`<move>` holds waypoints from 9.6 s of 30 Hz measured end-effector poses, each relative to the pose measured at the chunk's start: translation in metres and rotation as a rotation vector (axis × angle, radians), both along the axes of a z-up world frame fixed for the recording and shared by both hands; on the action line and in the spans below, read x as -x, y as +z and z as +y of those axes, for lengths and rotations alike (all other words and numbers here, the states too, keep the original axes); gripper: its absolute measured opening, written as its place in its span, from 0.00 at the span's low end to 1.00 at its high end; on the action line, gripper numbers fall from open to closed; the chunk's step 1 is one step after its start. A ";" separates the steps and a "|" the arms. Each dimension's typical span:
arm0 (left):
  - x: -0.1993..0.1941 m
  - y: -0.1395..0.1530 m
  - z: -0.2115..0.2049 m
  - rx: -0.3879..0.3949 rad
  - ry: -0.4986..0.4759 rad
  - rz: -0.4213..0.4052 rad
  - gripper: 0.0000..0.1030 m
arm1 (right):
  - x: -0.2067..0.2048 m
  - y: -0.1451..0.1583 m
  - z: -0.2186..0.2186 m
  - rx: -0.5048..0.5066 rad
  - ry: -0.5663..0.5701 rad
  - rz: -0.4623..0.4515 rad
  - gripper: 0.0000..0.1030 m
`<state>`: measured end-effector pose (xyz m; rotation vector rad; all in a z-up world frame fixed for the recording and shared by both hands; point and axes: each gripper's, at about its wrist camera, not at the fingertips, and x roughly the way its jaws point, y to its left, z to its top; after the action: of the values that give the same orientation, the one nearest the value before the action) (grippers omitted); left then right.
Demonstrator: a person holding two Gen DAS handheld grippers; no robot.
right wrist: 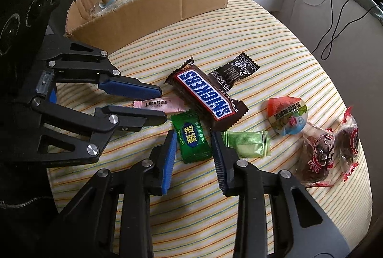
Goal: Organize snacks
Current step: 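Move both tools back to the loose candies on the bed, then grasp the pink candy with the left tool while the right tool grasps the green candy, then carry both candies into the box and open both tools, then move both tools back to the candies on the bed, then grasp the Snickers bar with the left tool while the right tool grasps the red-wrapped sweet, then carry the Snickers bar and red sweet into the box and release both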
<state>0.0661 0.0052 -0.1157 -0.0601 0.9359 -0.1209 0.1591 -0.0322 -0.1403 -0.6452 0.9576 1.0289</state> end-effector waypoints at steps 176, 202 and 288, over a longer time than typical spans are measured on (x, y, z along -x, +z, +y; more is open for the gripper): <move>-0.051 0.017 0.005 0.043 -0.002 -0.067 0.55 | -0.074 0.026 -0.093 -0.122 -0.389 -0.031 0.60; -0.044 -0.001 -0.010 -0.046 -0.093 0.001 0.26 | -0.093 0.005 -0.076 -0.072 -0.380 0.000 0.34; 0.012 0.071 0.171 -0.085 0.311 -0.201 0.27 | -0.072 0.071 0.157 -0.206 -0.077 -0.017 0.33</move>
<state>0.0540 0.1763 -0.0450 -0.1119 0.7199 0.1983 0.2313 0.1245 -0.0696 -0.4428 0.8421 1.0357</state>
